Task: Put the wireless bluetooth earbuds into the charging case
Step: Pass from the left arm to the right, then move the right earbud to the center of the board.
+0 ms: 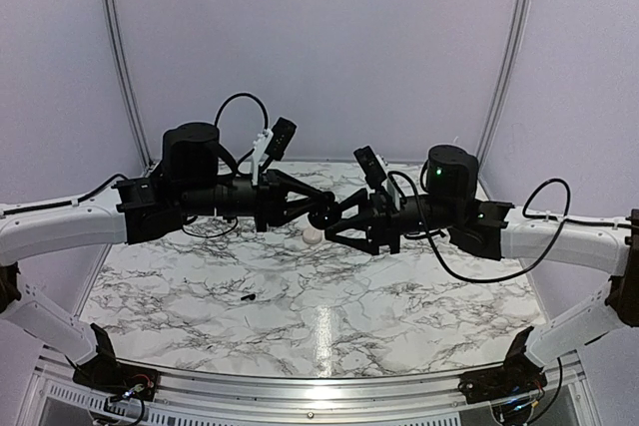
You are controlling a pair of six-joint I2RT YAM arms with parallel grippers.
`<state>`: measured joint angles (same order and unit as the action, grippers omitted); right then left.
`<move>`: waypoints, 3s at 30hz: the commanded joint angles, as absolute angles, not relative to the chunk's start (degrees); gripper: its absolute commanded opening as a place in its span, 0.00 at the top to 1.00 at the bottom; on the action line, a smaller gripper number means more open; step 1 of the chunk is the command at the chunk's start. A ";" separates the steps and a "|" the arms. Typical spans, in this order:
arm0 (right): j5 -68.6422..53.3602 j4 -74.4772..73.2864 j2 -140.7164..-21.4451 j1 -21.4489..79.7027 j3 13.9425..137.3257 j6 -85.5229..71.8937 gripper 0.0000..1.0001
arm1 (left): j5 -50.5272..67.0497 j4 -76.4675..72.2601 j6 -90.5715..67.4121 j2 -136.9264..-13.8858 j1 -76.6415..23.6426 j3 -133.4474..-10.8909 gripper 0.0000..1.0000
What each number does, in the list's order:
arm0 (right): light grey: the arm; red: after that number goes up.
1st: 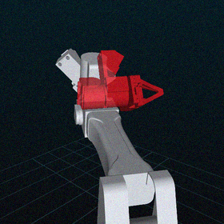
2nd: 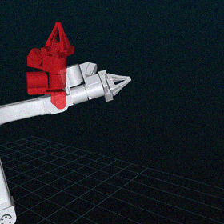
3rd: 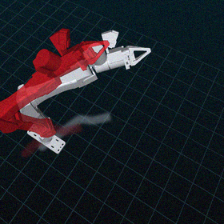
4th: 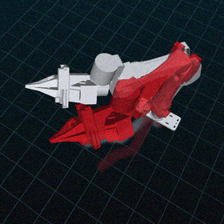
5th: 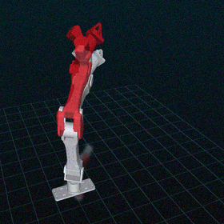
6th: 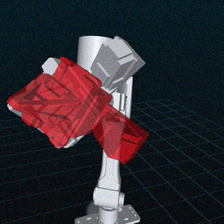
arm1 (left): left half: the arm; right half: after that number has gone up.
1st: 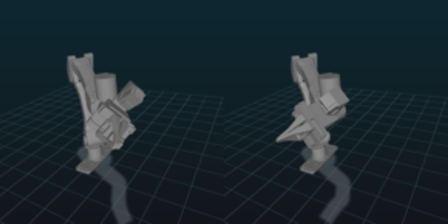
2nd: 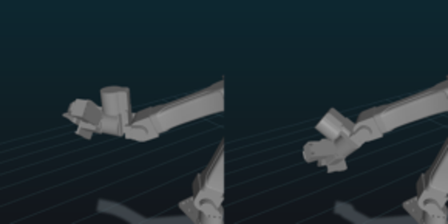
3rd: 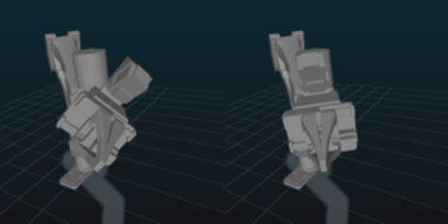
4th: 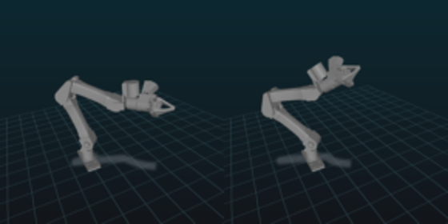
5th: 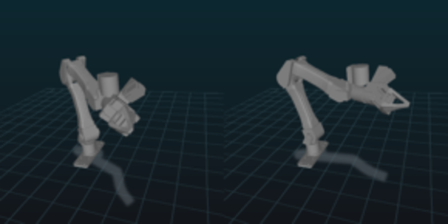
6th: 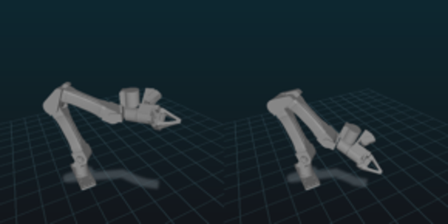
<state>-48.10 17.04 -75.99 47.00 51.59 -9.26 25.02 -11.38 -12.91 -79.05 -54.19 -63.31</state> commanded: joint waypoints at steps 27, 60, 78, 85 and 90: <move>-50.75 20.21 -74.18 46.40 52.21 -10.57 0.80 | 27.23 -15.27 -13.91 -79.13 -55.02 -62.86 1.00; -42.37 22.13 -65.79 31.00 39.01 -18.02 1.00 | -1.63 19.34 -12.42 -124.05 -36.05 -107.00 0.30; -43.43 23.90 -66.89 30.85 37.83 -18.12 1.00 | -4.25 28.48 -14.70 -154.83 -34.28 -140.54 0.41; -43.34 23.47 -66.27 30.71 37.84 -17.93 1.00 | -7.49 28.48 -15.13 -159.53 -34.41 -145.26 0.47; -43.21 23.68 -66.76 30.67 37.89 -17.95 1.00 | -10.30 28.56 -15.22 -161.48 -34.23 -147.95 0.52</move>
<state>-43.09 22.09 -66.85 31.22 37.43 -17.80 -7.05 27.29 -15.14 -159.46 -34.50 -145.29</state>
